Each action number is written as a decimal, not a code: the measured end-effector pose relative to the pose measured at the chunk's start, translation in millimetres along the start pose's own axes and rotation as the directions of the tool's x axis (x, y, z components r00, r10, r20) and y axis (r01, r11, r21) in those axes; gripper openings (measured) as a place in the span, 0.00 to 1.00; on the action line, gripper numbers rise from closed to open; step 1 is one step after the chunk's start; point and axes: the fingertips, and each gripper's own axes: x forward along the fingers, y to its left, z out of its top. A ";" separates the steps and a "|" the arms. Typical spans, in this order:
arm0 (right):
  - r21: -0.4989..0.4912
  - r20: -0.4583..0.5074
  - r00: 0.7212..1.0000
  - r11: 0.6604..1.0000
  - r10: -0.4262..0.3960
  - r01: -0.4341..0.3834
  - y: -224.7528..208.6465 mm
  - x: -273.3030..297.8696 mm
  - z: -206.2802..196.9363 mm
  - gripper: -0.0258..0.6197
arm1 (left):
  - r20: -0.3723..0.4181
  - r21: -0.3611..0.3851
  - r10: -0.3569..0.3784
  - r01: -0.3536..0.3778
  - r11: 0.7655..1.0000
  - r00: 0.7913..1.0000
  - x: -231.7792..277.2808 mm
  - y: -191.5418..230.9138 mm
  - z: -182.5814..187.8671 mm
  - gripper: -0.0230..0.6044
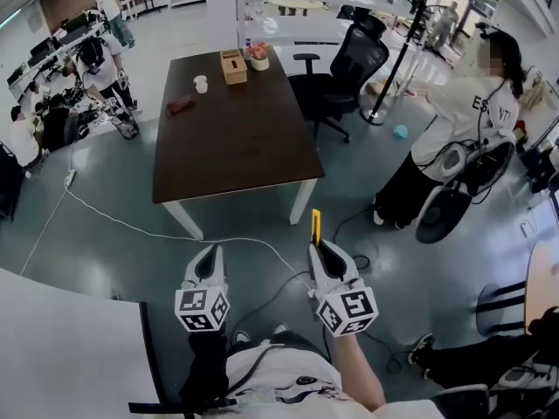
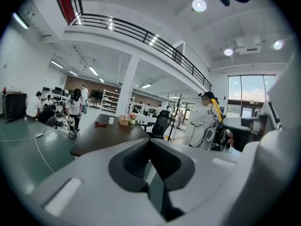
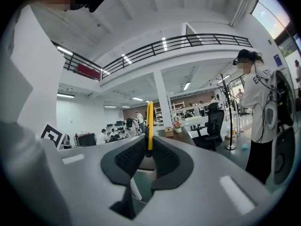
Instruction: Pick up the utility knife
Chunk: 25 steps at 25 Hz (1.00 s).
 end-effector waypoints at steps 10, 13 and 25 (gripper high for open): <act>-0.097 0.096 0.994 0.994 0.061 -0.051 43.4 22.6 26.6 0.12 | 0.176 0.208 0.016 -0.053 0.977 0.984 -21.3 -3.3 59.1 0.03; -0.099 0.103 0.992 0.993 0.074 -0.064 51.1 27.8 30.4 0.12 | 0.188 0.225 0.019 -0.062 0.973 0.982 -22.2 -6.0 66.7 0.03; -0.114 0.110 0.991 0.992 0.075 -0.062 63.7 31.6 31.3 0.12 | 0.205 0.229 0.032 -0.080 0.970 0.978 -27.6 1.6 74.8 0.03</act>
